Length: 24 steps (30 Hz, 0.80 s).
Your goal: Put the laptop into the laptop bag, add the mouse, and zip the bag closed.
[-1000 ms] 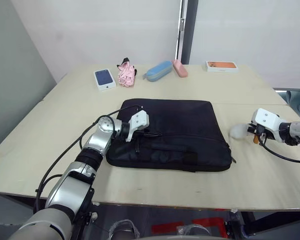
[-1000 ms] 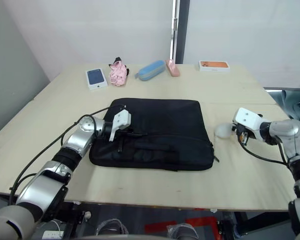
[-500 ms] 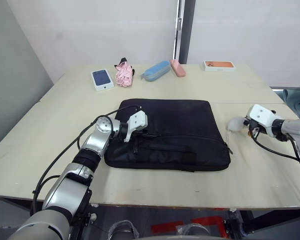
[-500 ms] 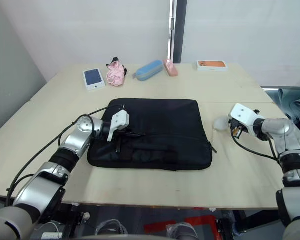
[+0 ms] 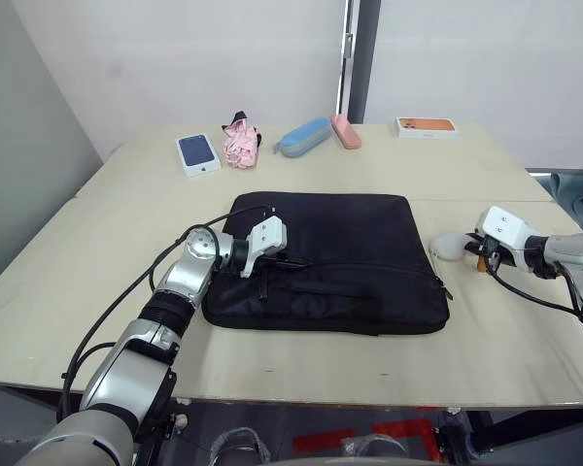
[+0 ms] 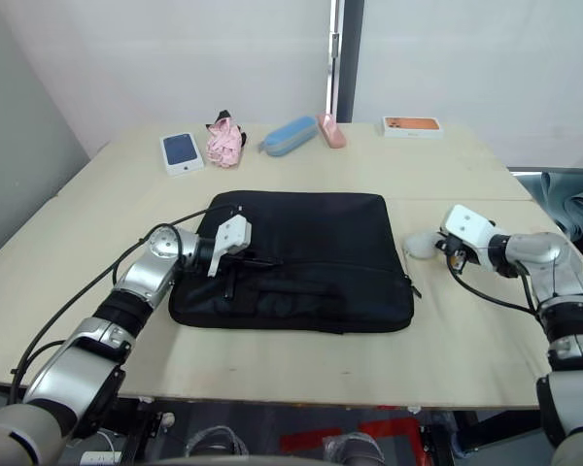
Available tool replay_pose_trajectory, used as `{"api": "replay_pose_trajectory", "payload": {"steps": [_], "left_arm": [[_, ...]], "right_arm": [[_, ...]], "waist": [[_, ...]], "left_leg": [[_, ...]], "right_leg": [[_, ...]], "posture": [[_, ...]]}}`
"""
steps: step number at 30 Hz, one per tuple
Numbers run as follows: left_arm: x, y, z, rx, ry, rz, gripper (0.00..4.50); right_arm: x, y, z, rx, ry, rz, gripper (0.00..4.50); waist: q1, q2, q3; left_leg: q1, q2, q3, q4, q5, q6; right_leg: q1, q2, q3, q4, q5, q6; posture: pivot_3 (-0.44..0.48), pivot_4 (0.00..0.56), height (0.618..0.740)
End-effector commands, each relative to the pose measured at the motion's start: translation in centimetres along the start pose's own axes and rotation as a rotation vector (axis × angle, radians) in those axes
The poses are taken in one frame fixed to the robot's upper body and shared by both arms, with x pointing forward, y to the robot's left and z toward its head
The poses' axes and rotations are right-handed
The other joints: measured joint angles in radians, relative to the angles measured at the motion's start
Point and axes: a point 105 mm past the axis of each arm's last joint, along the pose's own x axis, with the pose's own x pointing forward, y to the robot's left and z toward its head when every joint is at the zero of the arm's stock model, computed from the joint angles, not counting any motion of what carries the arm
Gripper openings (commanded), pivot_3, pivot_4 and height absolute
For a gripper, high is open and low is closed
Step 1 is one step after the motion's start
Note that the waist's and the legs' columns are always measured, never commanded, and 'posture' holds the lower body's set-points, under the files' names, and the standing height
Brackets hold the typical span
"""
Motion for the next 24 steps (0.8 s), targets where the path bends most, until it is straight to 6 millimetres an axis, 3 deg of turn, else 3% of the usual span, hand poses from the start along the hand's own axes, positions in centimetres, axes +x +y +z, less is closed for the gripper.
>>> {"api": "replay_pose_trajectory", "payload": {"steps": [1, 8, 18, 24], "left_arm": [[0.5, -3.4, -5.4, -0.155, 0.173, -0.112, 0.00], [0.4, -3.4, -5.6, -0.158, 0.172, -0.103, 0.00], [0.5, -3.6, -5.3, -0.163, 0.151, -0.109, 0.00], [0.2, -2.1, -3.4, -0.192, 0.051, -0.052, 0.00]], "right_arm": [[-0.6, 0.2, 0.6, 0.017, -0.031, 0.027, 2.11], [-2.3, 1.0, 0.3, 0.045, -0.015, 0.089, 4.48], [-5.5, 0.6, 0.4, 0.051, 0.033, 0.107, 4.48], [-6.8, -1.0, 4.5, 0.152, -0.098, 0.115, 4.48]], "waist": [[0.000, 0.000, 0.000], [0.003, 0.000, 0.000], [0.006, 0.000, 0.000], [0.004, 0.000, 0.001]], "left_leg": [[0.000, 0.000, 0.000, 0.000, 0.000, 0.000], [0.000, 0.001, 0.000, 0.000, 0.000, 0.000], [0.000, 0.002, 0.001, -0.001, -0.001, -0.001], [0.001, 0.002, 0.001, -0.001, 0.000, -0.001]], "right_leg": [[0.000, 0.000, 0.000, 0.000, 0.000, 0.000], [0.000, 0.000, 0.000, 0.000, 0.000, 0.000], [0.000, 0.001, 0.001, -0.002, 0.000, 0.000], [0.000, 0.002, 0.001, -0.001, 0.000, 0.000]], "posture": [[0.000, 0.150, 0.740], [0.000, 0.150, 0.740], [0.000, 0.150, 0.740], [0.000, 0.150, 0.740]]}}
